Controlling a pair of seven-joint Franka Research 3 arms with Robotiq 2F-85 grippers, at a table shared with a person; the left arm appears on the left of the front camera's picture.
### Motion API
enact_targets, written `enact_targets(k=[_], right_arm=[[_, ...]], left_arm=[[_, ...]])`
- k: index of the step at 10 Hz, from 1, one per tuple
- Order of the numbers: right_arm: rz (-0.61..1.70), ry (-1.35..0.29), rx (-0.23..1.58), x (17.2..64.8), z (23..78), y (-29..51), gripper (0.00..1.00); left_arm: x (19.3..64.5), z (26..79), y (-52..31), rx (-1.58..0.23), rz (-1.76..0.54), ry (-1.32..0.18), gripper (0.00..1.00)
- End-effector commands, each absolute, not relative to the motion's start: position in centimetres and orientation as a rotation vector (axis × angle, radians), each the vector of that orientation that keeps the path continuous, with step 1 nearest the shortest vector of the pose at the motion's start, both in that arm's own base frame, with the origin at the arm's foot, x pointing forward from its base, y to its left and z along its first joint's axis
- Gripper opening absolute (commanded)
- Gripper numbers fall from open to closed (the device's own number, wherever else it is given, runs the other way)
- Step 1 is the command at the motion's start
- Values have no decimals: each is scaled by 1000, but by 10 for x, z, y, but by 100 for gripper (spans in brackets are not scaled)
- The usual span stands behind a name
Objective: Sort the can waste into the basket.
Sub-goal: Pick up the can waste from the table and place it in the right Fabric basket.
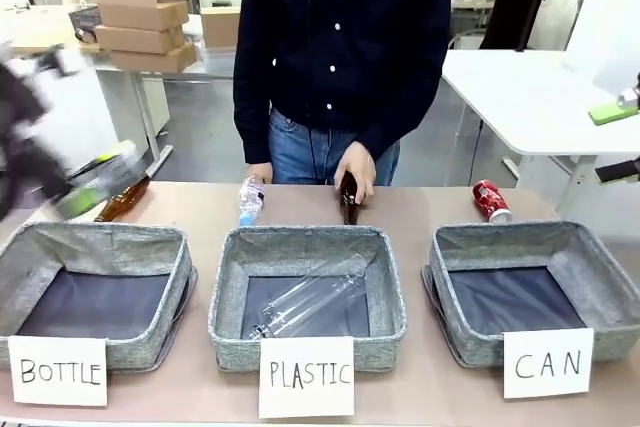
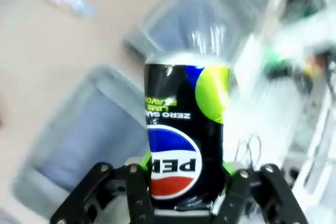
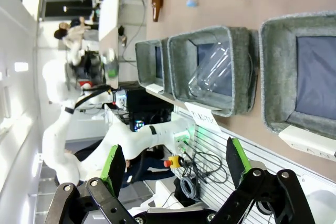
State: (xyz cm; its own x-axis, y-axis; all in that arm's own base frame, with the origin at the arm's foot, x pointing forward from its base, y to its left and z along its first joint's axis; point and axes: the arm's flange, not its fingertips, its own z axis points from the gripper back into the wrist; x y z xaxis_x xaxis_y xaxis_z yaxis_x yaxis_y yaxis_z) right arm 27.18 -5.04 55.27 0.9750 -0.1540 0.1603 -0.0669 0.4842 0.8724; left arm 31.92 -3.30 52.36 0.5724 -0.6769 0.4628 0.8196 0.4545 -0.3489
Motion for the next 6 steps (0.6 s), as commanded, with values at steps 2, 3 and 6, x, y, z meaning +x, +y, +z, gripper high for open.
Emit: enact_targets(k=[2, 3, 6], right_arm=[[-43, -242, 1083, 272, 552, -49, 100], [-43, -242, 1083, 272, 552, -49, 100], [-54, -229, 1067, 272, 553, -51, 100]], left_arm=[[319, 524, -33, -581, -937, -274, 0], [319, 524, -33, -581, -937, -274, 0], [303, 518, -22, -571, -978, -255, 32]])
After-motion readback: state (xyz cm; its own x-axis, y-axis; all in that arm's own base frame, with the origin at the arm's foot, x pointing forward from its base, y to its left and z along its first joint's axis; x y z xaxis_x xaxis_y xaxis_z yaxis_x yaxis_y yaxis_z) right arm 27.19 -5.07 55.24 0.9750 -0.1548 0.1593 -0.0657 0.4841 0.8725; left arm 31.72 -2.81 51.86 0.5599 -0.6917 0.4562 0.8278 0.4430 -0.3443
